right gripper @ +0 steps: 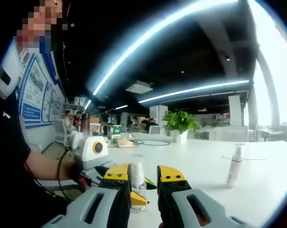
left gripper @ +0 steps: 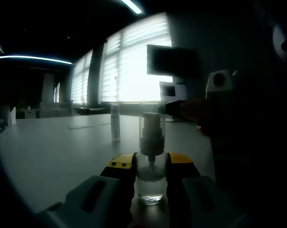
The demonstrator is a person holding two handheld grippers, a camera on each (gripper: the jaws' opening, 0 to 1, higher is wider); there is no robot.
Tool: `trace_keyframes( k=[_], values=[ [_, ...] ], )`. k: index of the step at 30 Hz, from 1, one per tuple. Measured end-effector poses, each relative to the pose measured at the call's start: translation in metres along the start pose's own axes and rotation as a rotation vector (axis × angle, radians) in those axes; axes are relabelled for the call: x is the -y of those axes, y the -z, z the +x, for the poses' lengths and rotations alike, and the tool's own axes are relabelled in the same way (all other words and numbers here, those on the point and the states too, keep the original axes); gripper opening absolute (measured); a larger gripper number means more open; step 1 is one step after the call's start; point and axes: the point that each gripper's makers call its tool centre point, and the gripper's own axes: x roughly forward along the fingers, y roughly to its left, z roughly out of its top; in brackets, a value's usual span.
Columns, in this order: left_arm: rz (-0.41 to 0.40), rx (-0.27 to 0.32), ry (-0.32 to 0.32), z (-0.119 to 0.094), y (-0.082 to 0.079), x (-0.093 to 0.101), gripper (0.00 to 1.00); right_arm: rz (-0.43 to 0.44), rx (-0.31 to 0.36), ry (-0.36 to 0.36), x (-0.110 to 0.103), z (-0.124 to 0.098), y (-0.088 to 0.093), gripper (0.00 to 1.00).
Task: Clamp pump bottle remove cover press pump head put on cover
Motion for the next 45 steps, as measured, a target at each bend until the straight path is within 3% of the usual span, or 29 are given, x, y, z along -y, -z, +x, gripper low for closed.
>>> trace_keyframes(
  k=[14, 24, 45],
  values=[
    [0.0, 0.0, 0.003, 0.0, 0.0, 0.0, 0.16, 0.013, -0.04, -0.015, -0.019, 0.016, 0.018, 0.16],
    [0.002, 0.001, 0.004, 0.0, 0.0, 0.0, 0.16, -0.008, -0.062, -0.005, -0.015, 0.025, 0.026, 0.14],
    [0.01, 0.002, 0.009, 0.0, 0.0, 0.0, 0.16, 0.006, -0.055, 0.032, -0.014, 0.023, 0.024, 0.1]
  ],
)
